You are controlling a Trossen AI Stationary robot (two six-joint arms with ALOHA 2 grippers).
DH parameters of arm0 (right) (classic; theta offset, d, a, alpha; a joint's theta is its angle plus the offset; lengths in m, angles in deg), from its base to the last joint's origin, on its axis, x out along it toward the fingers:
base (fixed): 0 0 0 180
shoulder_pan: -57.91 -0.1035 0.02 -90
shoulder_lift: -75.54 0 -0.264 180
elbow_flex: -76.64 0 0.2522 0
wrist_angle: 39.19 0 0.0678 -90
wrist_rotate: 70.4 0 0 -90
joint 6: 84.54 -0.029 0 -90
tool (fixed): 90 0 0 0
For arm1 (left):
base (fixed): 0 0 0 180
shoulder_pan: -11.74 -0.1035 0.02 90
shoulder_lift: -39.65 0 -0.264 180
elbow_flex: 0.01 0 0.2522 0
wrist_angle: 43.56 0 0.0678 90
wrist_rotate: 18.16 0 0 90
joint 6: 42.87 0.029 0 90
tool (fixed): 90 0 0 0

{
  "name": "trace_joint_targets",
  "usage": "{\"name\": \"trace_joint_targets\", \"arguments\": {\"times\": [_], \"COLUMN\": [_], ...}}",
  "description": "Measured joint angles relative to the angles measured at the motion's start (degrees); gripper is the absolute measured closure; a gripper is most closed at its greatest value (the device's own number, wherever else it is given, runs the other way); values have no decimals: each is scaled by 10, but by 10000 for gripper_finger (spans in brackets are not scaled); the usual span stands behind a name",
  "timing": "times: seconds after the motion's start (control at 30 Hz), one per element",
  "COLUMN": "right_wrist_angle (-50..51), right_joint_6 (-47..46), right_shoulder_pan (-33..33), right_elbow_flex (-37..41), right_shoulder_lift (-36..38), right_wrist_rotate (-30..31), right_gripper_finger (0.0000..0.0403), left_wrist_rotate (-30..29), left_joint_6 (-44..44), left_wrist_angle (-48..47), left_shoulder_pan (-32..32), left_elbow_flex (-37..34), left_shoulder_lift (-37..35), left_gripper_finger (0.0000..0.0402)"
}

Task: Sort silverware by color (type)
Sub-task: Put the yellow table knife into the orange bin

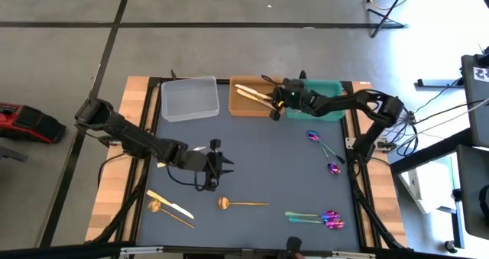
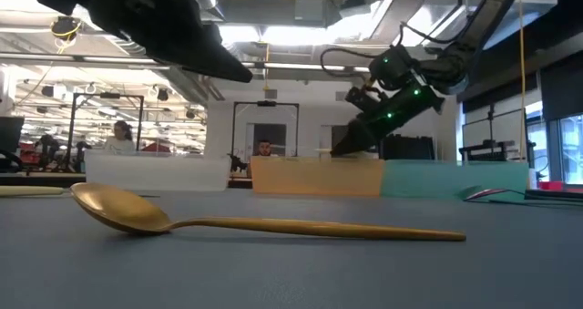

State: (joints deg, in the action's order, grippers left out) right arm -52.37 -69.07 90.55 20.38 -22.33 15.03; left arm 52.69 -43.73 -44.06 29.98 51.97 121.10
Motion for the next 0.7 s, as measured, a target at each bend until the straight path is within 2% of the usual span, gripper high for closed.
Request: {"name": "trace_joint_targets", "arguments": {"times": [0.13,0.33,0.43,0.57,0.7], "right_wrist_angle": [2,9,49,97,106], "right_joint_6": [-24,-28,-36,-57,-74], "right_shoulder_pan": [0,-30,-64,-131,-220], "right_elbow_flex": [0,0,0,0,0], "right_shoulder_lift": [-5,16,51,97,100], "right_wrist_rotate": [15,16,-17,-59,-75], "right_gripper_finger": [330,277,260,257,259], "left_wrist_rotate": [26,27,33,37,34], "left_joint_6": [-3,-4,-4,-5,-30], "left_wrist_angle": [1,1,1,2,-11], "left_shoulder_pan": [-9,-15,-15,-15,-15], "left_elbow_flex": [0,0,0,0,0], "left_shoulder_lift": [0,0,0,0,0], "left_gripper_finger": [285,285,285,285,285]}}
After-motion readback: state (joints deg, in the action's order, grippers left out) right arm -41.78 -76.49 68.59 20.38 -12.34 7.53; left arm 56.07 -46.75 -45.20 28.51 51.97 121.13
